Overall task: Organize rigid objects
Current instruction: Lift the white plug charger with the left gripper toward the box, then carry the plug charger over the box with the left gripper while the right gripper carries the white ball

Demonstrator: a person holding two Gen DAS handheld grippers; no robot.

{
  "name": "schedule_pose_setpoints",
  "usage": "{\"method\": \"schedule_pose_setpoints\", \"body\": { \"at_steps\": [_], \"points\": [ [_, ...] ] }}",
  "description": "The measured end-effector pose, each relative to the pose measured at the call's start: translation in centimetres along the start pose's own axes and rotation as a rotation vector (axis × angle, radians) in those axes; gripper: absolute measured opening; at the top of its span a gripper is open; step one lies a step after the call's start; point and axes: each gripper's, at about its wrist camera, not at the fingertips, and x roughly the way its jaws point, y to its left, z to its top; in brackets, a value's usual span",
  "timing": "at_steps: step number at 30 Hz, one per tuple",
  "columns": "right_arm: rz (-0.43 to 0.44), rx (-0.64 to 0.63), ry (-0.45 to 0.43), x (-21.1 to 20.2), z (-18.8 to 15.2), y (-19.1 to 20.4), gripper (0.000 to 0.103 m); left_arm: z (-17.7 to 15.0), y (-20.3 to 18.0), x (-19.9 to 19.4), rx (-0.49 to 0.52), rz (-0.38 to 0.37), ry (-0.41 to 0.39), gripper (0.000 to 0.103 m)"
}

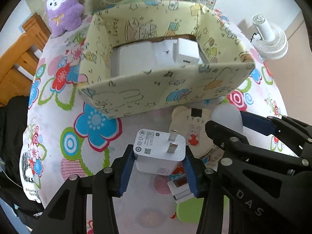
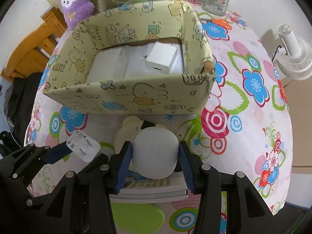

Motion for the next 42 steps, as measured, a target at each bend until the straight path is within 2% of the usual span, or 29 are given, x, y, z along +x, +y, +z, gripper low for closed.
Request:
{"method": "schedule_pose_setpoints", "body": {
  "at_steps": [28,42],
  "points": [
    [0.007,-0.026,-0.162,-9.5,0.7,1.1,0.051,0.4,-0.9,-8.9,0.03,0.031,-0.156,0.05],
    [0.004,-0.041,-0.22,-12.4,2.7,0.9,0.051,2.5,-1.1,-11.2,0.028,0.024,-0.218,0.05]
  ]
}}
